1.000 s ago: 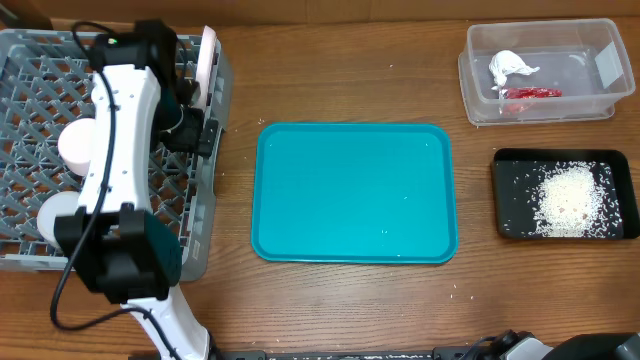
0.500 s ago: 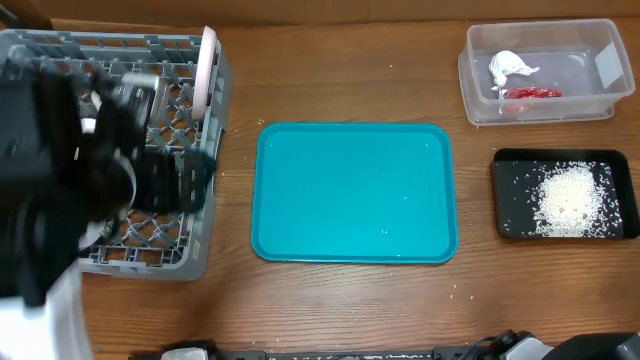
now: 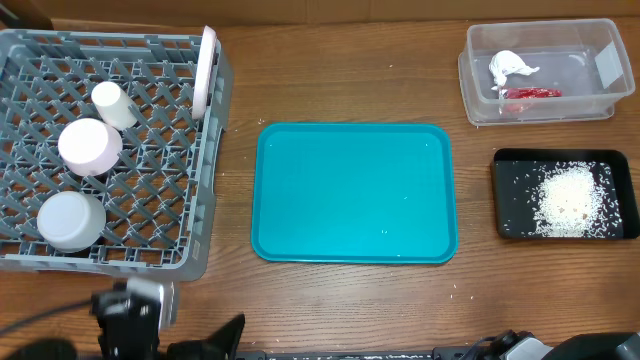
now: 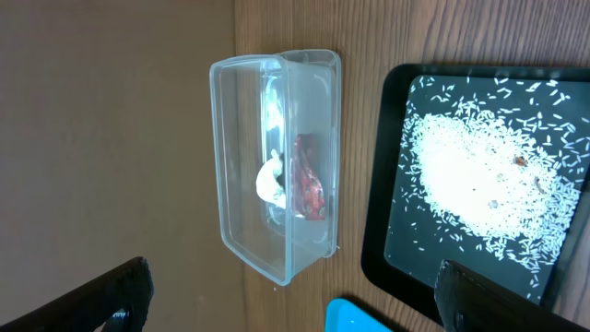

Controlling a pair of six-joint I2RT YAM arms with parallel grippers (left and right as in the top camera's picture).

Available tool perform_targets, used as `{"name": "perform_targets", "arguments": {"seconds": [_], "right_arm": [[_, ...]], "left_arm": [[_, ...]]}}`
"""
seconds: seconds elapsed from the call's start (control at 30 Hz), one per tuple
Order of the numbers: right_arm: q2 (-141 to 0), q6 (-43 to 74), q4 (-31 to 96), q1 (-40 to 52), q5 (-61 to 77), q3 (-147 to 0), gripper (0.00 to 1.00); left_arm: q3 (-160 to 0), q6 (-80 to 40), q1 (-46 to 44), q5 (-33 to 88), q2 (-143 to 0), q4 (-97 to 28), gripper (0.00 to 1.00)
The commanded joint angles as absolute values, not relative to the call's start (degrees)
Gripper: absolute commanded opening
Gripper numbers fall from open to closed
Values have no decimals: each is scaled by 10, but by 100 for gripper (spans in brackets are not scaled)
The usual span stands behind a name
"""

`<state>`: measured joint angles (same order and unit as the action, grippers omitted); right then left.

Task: Sort waste into correct bins and load items into the dishwasher

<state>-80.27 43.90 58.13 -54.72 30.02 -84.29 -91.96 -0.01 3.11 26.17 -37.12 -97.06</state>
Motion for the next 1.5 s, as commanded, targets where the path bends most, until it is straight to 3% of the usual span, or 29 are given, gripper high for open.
{"name": "perform_targets", "arguments": {"seconds": [0.0,0.53,0.67,0.9,1.07,1.47], "right_arm": [[-804,436,580,-548,300,-845,100],[-804,436,580,-548,300,-845,100],[-804,436,580,-548,300,-845,100],[-804,436,580,-548,300,-845,99],[-804,436,580,-548,300,-845,100],[-804,436,580,-548,300,-845,100]], "left_arm": [[-910,-43,33,282,-335,-968,100],[-837,-25,34,237,-306,-944,100],[-726,2,33,237,-260,-834,100],[-460,2,18,234,-126,-513,100],[-300,3,19,230,-56,-351,100],[-78,0,14,119,-2,-123,100]]}}
